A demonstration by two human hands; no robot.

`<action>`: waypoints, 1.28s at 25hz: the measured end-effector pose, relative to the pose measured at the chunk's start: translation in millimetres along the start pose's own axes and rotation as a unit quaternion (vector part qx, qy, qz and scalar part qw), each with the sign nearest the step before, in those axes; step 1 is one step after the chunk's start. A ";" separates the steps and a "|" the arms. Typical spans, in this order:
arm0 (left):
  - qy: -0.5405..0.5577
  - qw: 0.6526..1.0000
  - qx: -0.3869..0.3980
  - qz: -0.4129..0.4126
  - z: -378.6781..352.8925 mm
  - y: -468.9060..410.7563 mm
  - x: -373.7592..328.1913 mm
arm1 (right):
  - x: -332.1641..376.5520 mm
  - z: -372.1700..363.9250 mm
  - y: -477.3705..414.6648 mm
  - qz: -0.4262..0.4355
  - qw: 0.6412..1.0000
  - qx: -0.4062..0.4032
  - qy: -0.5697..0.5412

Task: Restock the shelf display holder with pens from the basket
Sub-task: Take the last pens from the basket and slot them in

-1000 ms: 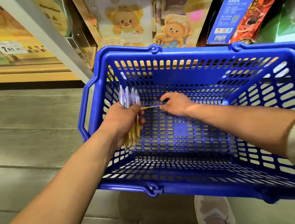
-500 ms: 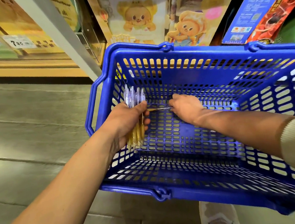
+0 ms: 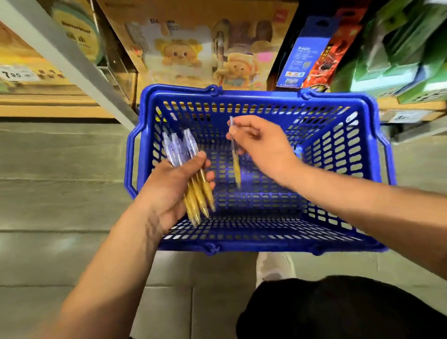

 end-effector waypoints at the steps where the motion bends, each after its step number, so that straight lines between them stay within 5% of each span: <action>1: 0.011 1.000 0.000 0.005 -8.3 21.3 -4.0 | 22.7 2.2 17.1 -0.024 0.999 0.002 -0.027; 9: -0.001 1.000 -0.004 0.020 -66.0 232.3 -108.7 | 257.6 11.6 142.3 -0.160 0.984 -0.013 -0.080; 16: -0.030 0.999 0.021 0.011 -106.4 452.0 -207.6 | 483.0 -1.1 259.6 -0.155 0.978 -0.031 -0.133; 23: -0.048 0.997 0.044 -0.051 -120.6 597.9 -233.3 | 605.0 7.1 353.9 -0.106 0.979 -0.023 -0.172; 32: -0.104 0.986 0.083 -0.104 -189.4 679.3 -232.7 | 673.9 72.3 424.9 -0.064 0.984 -0.026 -0.166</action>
Point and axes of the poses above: each hand's wrist, its own y-axis away from the middle knuckle, its own z-axis out of the back of the hand, x = y × z, the point moved 1 cm from there along -y, towards the middle knuckle, and after that the axes turned 3 degrees about z, right-handed, at the moved point
